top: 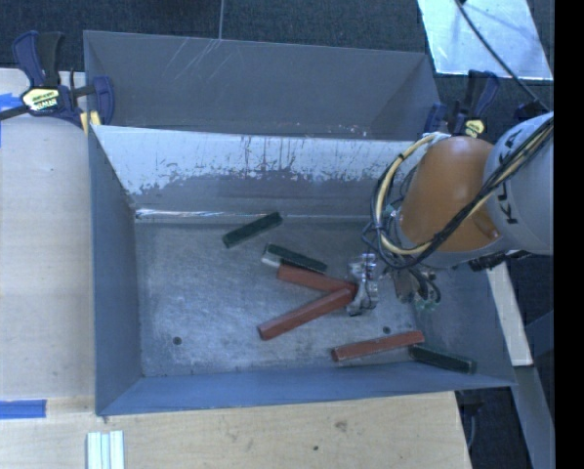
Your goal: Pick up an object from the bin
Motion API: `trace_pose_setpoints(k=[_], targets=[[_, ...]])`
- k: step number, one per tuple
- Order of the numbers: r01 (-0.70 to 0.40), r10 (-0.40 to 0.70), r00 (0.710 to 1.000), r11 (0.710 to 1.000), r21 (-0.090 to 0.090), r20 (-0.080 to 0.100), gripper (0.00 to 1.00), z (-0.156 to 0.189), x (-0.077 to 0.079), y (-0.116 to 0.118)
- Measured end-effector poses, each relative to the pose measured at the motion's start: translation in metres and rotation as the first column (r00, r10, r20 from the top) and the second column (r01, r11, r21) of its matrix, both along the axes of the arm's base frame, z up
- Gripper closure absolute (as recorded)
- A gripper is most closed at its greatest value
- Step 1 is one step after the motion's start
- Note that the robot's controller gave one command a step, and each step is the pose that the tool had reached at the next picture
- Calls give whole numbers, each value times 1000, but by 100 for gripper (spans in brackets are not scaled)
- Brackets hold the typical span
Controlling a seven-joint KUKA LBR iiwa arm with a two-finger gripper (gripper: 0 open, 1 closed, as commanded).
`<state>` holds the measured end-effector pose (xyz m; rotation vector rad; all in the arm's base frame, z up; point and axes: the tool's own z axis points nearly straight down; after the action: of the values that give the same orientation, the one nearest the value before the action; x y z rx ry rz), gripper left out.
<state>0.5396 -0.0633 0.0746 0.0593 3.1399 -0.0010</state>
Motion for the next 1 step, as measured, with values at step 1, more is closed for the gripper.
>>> trace_pose_setpoints(k=[1], targets=[[9,-9,1000,1000,-1,12,100,193,-13,-7]])
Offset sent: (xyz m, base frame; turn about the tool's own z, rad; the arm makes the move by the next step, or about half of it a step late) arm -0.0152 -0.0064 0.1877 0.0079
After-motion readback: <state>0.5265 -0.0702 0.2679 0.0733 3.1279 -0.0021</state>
